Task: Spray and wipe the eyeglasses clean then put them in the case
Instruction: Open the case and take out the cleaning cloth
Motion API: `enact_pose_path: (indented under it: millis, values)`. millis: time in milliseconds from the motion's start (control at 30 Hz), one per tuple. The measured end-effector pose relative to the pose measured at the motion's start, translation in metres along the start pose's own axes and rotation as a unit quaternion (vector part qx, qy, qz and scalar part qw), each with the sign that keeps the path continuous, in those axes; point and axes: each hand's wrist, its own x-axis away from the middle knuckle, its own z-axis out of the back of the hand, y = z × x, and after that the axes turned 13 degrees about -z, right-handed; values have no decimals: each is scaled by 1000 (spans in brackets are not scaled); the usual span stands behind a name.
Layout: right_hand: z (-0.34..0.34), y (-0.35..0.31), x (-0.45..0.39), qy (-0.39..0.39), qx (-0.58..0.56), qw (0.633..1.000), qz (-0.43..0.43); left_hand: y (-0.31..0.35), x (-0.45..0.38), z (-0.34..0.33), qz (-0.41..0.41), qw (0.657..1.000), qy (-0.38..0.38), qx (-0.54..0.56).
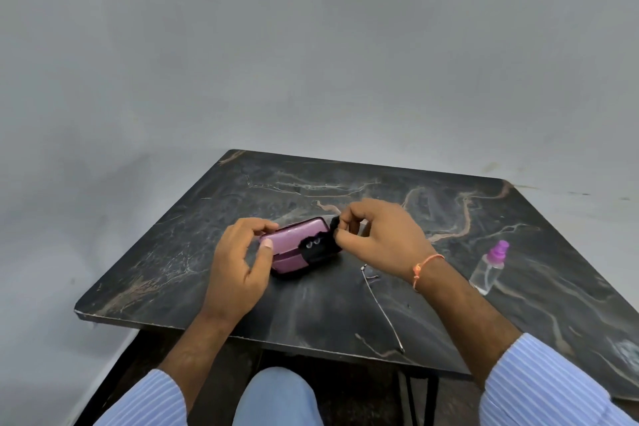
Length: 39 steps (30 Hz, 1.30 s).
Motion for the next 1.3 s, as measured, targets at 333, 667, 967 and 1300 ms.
enact_pose_path:
  millis: [333, 667, 967, 1300]
  values:
    - [43, 34, 50, -43, 124, 982, 140, 103, -11, -32, 153, 946, -222, 180]
    - [52, 72, 80, 33, -4, 997, 63, 139, -17, -60, 308, 857, -161, 380]
    - [33, 84, 91, -87, -408, 894, -163, 149, -15, -69, 273, 867, -136, 393]
    - [27, 90, 92, -88, -521, 844, -90, 149, -18, -65, 192, 913, -123, 340]
